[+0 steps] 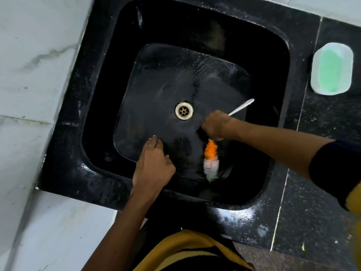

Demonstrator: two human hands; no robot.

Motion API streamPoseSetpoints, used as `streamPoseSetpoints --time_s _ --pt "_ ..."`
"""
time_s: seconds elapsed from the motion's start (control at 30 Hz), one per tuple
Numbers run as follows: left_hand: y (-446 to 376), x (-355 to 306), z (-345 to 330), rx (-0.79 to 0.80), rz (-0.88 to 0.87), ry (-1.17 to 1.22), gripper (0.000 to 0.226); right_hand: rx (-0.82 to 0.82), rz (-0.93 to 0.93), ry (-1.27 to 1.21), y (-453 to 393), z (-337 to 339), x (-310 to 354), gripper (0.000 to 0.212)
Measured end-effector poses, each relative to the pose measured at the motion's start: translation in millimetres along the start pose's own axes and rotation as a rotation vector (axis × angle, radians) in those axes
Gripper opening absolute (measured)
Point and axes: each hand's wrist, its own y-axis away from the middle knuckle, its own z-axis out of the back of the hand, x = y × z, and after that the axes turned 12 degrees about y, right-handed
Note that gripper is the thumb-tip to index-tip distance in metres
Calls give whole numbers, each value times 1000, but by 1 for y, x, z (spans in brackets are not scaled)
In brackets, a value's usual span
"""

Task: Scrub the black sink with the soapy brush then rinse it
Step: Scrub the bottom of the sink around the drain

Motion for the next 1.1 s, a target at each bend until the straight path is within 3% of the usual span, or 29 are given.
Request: streamPoseSetpoints --time_s 0.17,0.27,0.37,0.47,0.77,0.83,1.0,1.1 --pt "1 -2 0 -14 -3 2 62 80 -216 -62 11 4 -56 33" --pt "2 -4 1 -17 4 3 62 130 -156 14 17 0 -40 31" --pt "3 -4 2 -19 14 13 62 16 -65 13 17 -2 6 33" --pt "3 -4 2 -22 16 26 62 -71 -137 -135 9 10 20 29" --pt "1 -3 1 -21 4 21 61 -118 -234 -335 10 7 19 34" --pt "2 -3 2 -16 7 14 61 -105 -228 -272 15 1 2 37" --pt "1 -4 1 -16 1 11 61 -107 -466 -98 17 -1 -86 40" --pt "1 -3 0 -11 5 8 61 -152 -490 -43 9 17 -106 38"
